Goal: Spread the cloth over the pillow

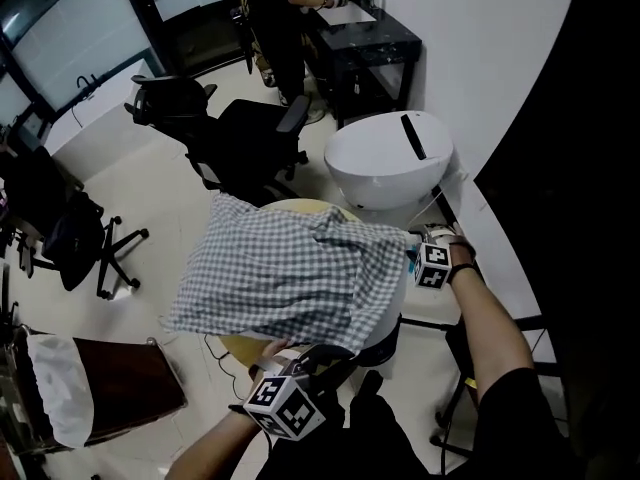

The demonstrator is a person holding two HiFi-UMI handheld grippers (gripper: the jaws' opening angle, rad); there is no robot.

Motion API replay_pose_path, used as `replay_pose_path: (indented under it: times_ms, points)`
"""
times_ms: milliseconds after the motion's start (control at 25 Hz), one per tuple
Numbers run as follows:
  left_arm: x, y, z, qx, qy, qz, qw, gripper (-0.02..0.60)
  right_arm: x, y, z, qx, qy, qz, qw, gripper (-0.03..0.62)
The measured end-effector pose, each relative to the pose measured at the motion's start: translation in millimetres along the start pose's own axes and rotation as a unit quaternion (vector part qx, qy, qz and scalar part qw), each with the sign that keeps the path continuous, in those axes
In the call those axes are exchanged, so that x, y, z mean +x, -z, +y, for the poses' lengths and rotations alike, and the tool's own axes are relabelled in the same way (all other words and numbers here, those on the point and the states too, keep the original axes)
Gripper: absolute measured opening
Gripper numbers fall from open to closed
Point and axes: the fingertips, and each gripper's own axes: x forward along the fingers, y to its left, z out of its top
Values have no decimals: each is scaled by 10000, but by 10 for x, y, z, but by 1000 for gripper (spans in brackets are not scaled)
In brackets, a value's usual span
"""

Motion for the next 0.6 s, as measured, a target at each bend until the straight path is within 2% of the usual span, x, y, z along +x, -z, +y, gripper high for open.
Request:
replay_pose_path:
  times_ms: [160,240,360,480,600]
  points:
    - [49,66,-34,-94,-97,160,9998,0,129,-113,-23,-378,-67,-193,9991,195]
    - [64,101,-34,-215,-159,209,9994,0,153,-159,-13,-540,-105,-275,9981,124]
    - [81,123,-47,-361,-210,248,9988,0,147,-180,2,-493,-225,-435,9976,22]
    - [82,110,-44,-393,-225,257,9986,0,98,-187,-67,-402,-236,-551,9974,9]
    - [132,38,-124,-364,-73,217,9991,0,-16,-172,-180,-154,-156,-709,9972,8]
